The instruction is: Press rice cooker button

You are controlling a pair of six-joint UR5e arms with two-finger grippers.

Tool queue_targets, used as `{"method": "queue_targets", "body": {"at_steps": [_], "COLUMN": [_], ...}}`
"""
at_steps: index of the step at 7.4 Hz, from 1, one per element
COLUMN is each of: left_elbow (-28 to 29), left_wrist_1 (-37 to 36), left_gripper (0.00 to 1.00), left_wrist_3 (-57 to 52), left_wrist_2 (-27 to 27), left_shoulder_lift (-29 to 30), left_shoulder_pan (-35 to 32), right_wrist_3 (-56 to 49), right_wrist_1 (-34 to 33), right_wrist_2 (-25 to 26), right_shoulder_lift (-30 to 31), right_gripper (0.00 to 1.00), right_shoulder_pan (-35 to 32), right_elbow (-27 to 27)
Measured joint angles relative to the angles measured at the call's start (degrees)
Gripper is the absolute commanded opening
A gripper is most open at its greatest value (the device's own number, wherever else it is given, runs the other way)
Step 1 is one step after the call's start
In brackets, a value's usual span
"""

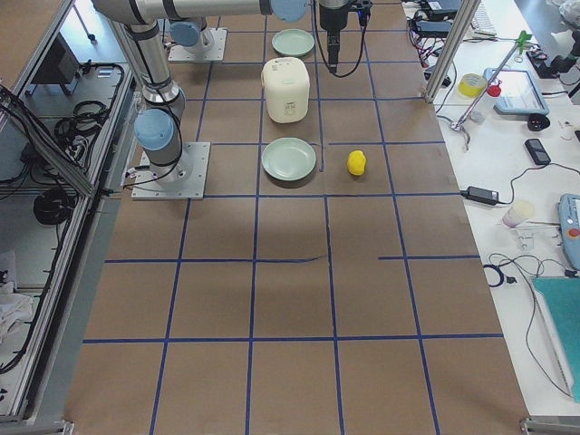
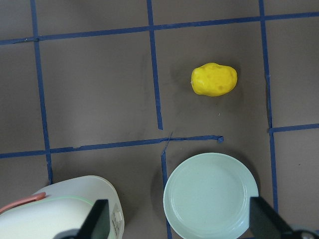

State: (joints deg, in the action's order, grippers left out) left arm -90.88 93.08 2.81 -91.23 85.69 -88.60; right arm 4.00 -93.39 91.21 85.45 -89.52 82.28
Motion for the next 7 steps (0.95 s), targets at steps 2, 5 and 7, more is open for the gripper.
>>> {"method": "queue_targets", "body": {"at_steps": [2, 5, 7], "left_elbow": [0.0, 0.0, 0.0], "left_wrist_1": [0.0, 0.0, 0.0], "left_gripper": [1.00, 1.00, 1.00], "left_wrist_3": [0.0, 0.0, 0.0], "left_wrist_2": [0.0, 0.0, 0.0], "left_shoulder_lift": [0.0, 0.0, 0.0], "left_shoulder_pan": [0.0, 0.0, 0.0], "right_wrist_3": [-0.1, 0.0, 0.0], "right_wrist_1": [-0.2, -0.2, -0.2], "right_wrist_2": [0.0, 0.0, 0.0], "right_shoulder_lift": [0.0, 0.1, 0.2], "right_gripper": [1.00, 1.00, 0.78], "right_shoulder_pan": [0.0, -0.2, -0.2], "right_elbow": [0.1, 0.1, 0.4]}}
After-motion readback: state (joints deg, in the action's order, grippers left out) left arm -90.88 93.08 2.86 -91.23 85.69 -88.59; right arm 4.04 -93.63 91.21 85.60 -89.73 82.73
